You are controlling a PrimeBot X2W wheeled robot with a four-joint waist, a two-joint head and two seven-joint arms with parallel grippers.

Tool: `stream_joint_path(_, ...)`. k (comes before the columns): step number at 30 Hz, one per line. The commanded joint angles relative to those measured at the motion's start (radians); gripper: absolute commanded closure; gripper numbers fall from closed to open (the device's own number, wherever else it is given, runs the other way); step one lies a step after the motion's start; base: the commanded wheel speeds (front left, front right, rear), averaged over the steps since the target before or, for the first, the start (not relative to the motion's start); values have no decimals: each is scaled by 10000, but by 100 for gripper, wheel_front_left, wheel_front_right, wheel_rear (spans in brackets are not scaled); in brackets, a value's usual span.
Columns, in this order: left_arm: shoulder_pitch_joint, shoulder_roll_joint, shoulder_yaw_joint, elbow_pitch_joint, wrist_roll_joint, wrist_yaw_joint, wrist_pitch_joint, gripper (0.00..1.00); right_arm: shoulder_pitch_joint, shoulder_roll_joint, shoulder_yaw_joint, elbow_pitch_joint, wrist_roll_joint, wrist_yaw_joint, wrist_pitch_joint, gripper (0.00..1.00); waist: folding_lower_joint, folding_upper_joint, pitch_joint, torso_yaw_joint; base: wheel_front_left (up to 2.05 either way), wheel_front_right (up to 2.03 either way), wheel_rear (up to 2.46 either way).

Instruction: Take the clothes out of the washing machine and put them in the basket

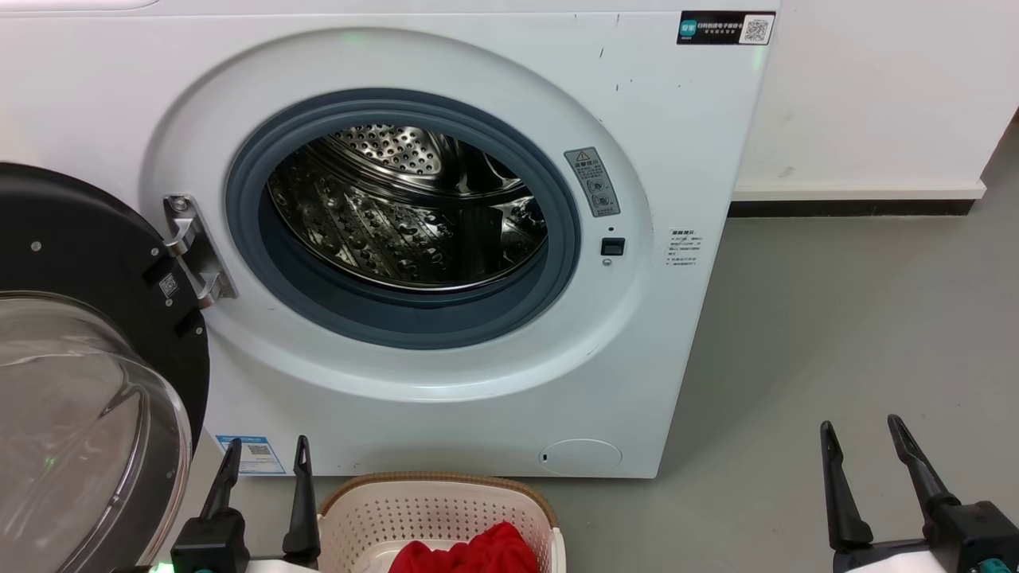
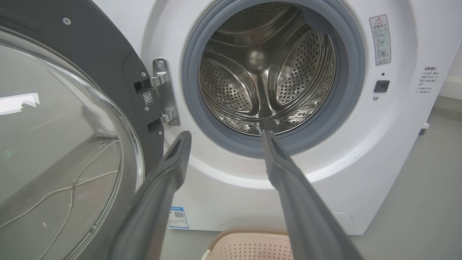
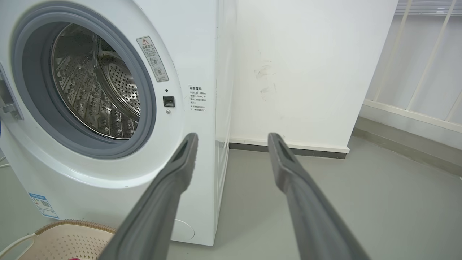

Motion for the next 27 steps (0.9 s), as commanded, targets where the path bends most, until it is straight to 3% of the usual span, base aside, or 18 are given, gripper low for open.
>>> stream_joint_path(1, 28, -45, 11, 16, 55, -50, -26, 0, 1, 3, 6, -1, -53, -11, -20, 0, 0, -1, -2, 8, 0, 0, 0)
stream_joint_path(5, 4, -104, 80, -44, 66, -79, -26, 0, -27, 3, 27, 4, -75, -11, -20, 0, 0, -1, 19, 27, 0, 0, 0)
stream_joint_path(6, 0, -122, 52, 9, 50, -77, 2, 100, -2, 2, 19, 36, -27, 2, 2, 100, 1, -1, 16, 28, 0, 0, 0)
stream_joint_path(10, 114, -204, 73, 406, -52, -86, 105, 100, 53, 25, 1, 418, 84, 2, 90, 100, 1, -1, 20, 29, 0, 0, 0)
stream_joint_path(27, -419, -280, 322, 633, -3479, -434, 931, 100, -522, 17, -59, 760, 3710, 0, 908, 100, 1, -1, 127, 32, 0, 0, 0)
